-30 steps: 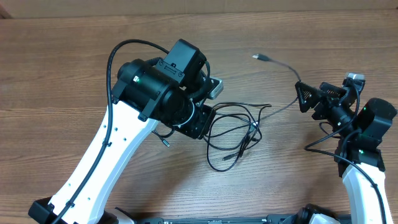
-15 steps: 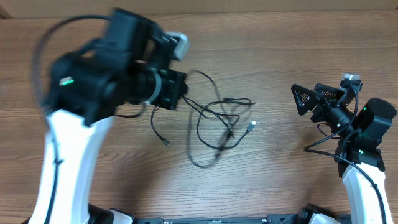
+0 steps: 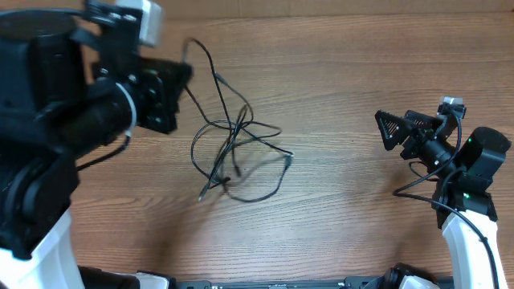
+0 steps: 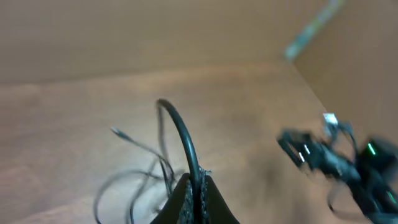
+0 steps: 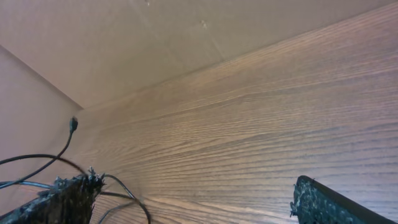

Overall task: Untangle cables
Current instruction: 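Pull the left gripper back-left, drawing one black cable out of the pile, then carry the held cable up and left, away from the remaining pile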

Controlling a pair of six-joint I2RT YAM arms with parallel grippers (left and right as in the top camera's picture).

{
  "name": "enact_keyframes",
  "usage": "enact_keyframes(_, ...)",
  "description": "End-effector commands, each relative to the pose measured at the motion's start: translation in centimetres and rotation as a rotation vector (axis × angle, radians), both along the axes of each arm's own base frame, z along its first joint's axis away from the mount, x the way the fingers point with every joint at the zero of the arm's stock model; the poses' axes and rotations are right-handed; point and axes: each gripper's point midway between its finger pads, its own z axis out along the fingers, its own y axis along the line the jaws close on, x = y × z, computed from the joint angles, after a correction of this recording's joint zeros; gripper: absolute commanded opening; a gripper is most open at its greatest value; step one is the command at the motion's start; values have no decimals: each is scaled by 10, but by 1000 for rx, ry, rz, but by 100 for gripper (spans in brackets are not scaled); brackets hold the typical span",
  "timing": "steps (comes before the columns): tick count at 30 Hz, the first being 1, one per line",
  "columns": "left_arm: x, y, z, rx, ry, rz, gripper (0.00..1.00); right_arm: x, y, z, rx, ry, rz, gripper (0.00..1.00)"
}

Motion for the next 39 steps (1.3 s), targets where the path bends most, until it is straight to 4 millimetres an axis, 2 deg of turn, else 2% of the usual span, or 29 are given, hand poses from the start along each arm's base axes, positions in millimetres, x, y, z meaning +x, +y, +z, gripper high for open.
enact_keyframes(1, 5, 38, 18, 16, -75, 219, 4, 0, -1, 3, 2, -3, 2, 100)
enact_keyframes(3, 11, 57, 20, 44, -89, 321, 4, 0, -1, 2, 4, 2, 2, 100)
enact_keyframes(8, 15, 86, 21, 122, -114, 475, 4, -1, -1, 1, 6, 8, 3, 100)
enact_keyframes(10, 15, 109, 23, 166, -129, 600, 4, -1, -1, 1, 6, 8, 3, 100)
enact_keyframes(13, 9, 147, 29, 218, -151, 830, 4, -1, 1, 1, 11, 7, 13, 100)
enact_keyframes(16, -4, 174, 30, 252, -154, 1005, 4, -3, 3, 1, 18, 8, 26, 100)
enact_keyframes(19, -10, 179, 23, 230, -125, 1057, 4, -3, 3, 1, 18, 9, 26, 100)
enact_keyframes(22, 1, 151, 5, 247, -48, 856, 4, -3, 3, 1, 19, 9, 26, 100)
enact_keyframes(25, 12, 89, -20, 295, 28, 407, 4, -3, 3, 1, 19, 9, 26, 100)
enact_keyframes(28, 4, 21, -38, 234, 62, -36, 4, -3, 3, 1, 19, 9, 26, 100)
enact_keyframes(30, -15, -26, -38, 152, 23, -373, 4, -3, 3, 1, 19, 9, 26, 100)
enact_keyframes(31, -25, -43, -35, 106, -6, -512, 4, -3, 3, 1, 19, 9, 26, 100)
enact_keyframes(33, -33, -60, -33, 33, -31, -656, 4, -3, 3, 0, 21, 15, 26, 100)
enact_keyframes(39, -8, -65, -37, -28, 20, -607, 4, -3, 3, 0, 22, 18, 26, 100)
